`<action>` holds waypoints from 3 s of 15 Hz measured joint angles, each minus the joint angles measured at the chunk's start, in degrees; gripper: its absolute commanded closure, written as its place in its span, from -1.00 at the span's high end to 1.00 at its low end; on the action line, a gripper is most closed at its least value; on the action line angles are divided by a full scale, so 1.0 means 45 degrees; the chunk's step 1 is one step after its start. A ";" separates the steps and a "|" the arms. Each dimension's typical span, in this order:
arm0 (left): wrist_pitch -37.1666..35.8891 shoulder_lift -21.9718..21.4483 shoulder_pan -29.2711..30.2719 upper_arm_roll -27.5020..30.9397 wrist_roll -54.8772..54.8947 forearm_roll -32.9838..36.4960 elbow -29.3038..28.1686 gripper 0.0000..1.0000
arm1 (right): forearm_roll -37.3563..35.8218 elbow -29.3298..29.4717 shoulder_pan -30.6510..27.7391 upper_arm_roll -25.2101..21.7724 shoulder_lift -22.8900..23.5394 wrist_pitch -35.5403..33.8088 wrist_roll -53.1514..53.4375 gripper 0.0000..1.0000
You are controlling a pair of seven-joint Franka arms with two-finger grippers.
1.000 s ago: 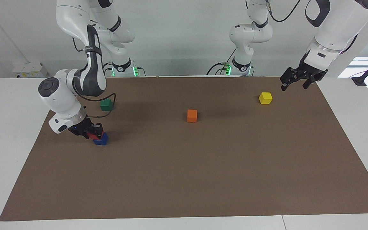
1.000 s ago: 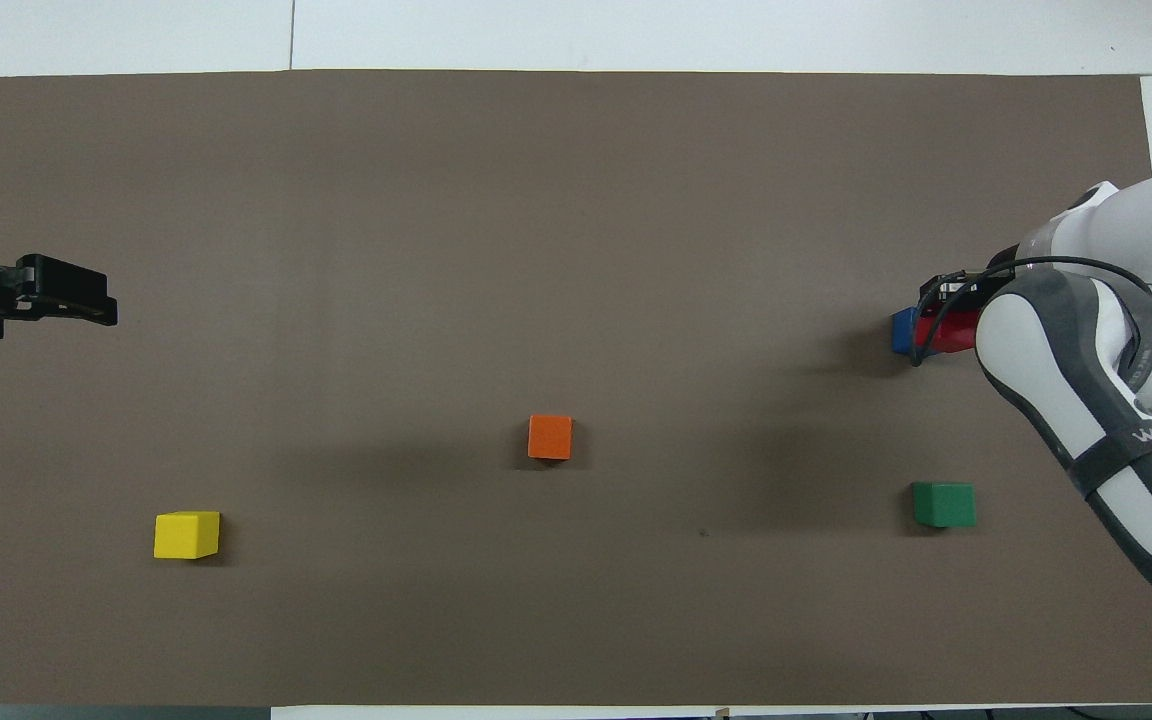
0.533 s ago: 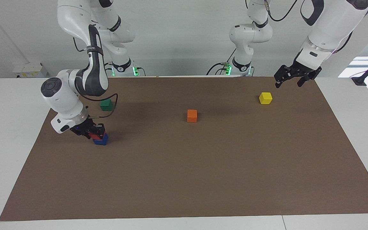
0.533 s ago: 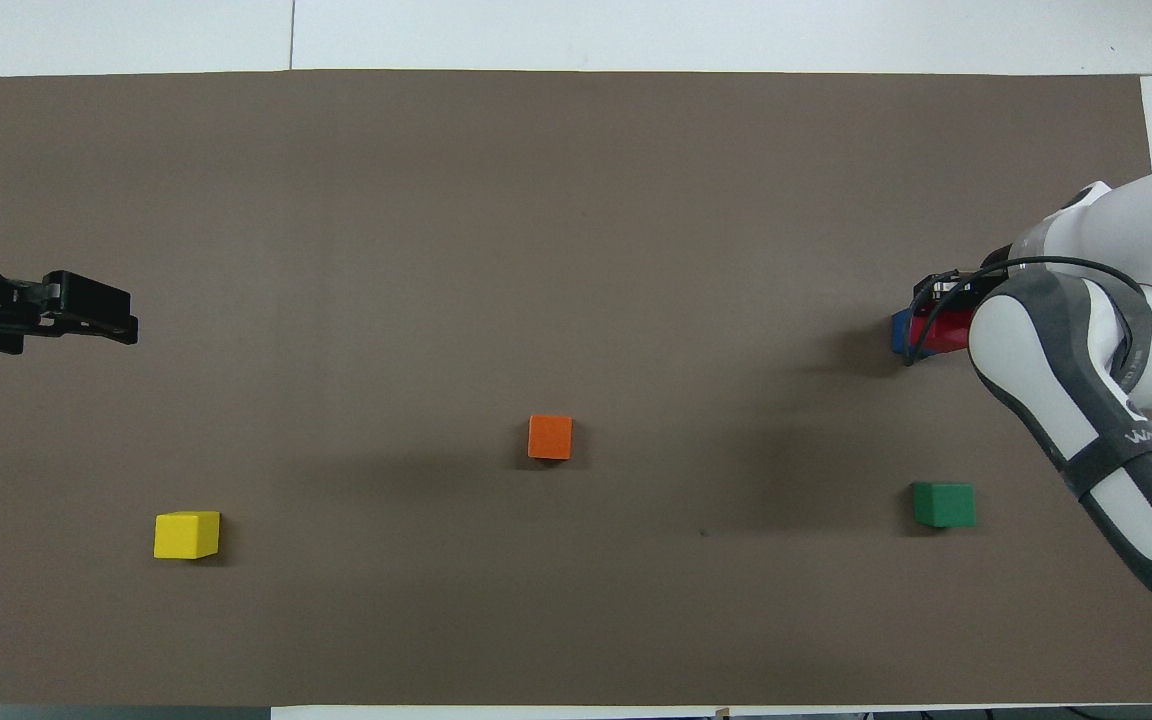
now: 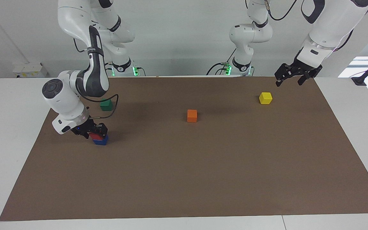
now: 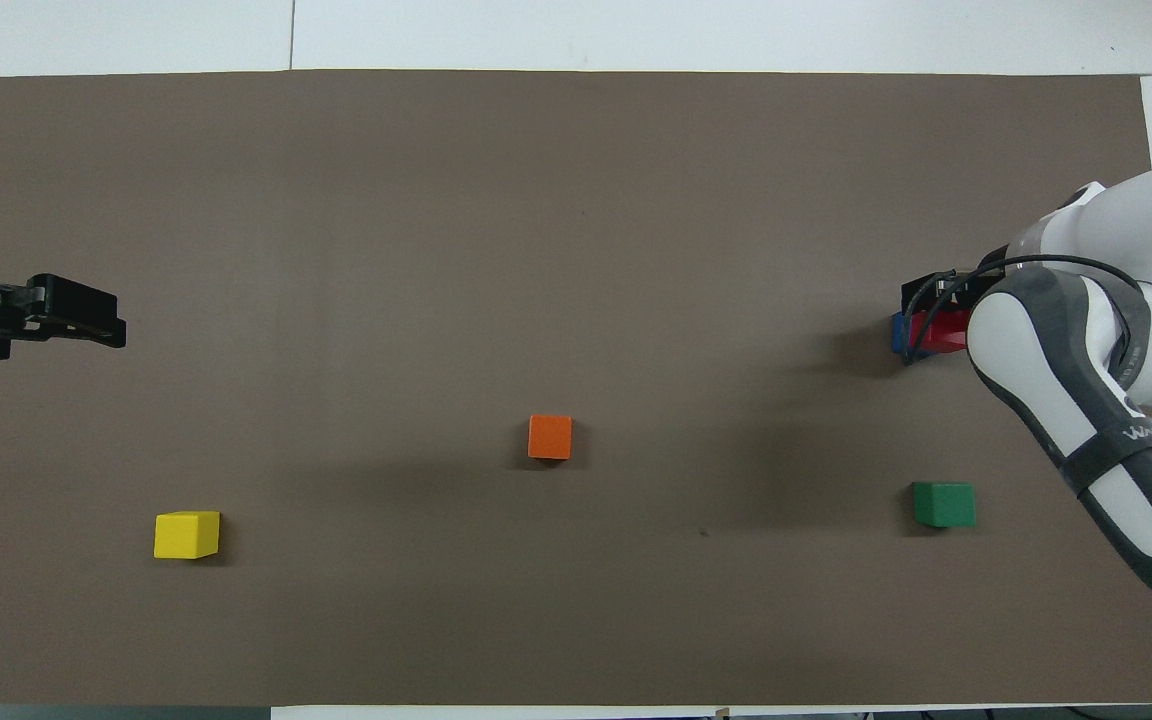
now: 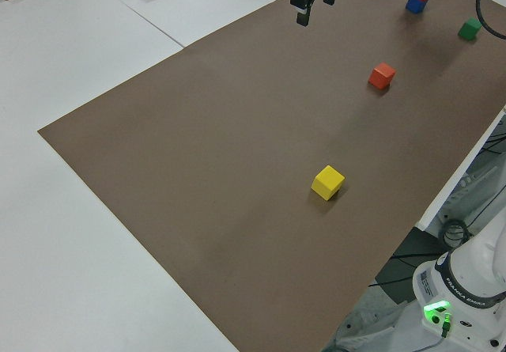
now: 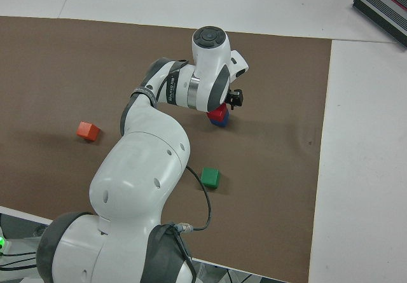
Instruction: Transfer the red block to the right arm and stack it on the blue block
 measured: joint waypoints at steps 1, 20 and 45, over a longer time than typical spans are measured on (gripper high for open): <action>-0.0001 0.0000 0.0004 0.0046 0.0000 0.0000 0.0000 1.00 | 0.0001 0.0275 0.0002 0.0015 -0.0062 -0.0464 0.0001 1.00; -0.0236 -0.0482 0.0020 0.0164 -0.0004 0.0000 -0.0069 1.00 | -0.0210 0.2686 0.0141 0.0042 -0.4415 -0.7044 0.0035 1.00; -0.0238 -0.0482 0.0019 0.0164 -0.0005 0.0000 -0.0077 1.00 | -0.1334 0.2695 0.0170 0.0147 -0.4406 -0.6861 0.0638 1.00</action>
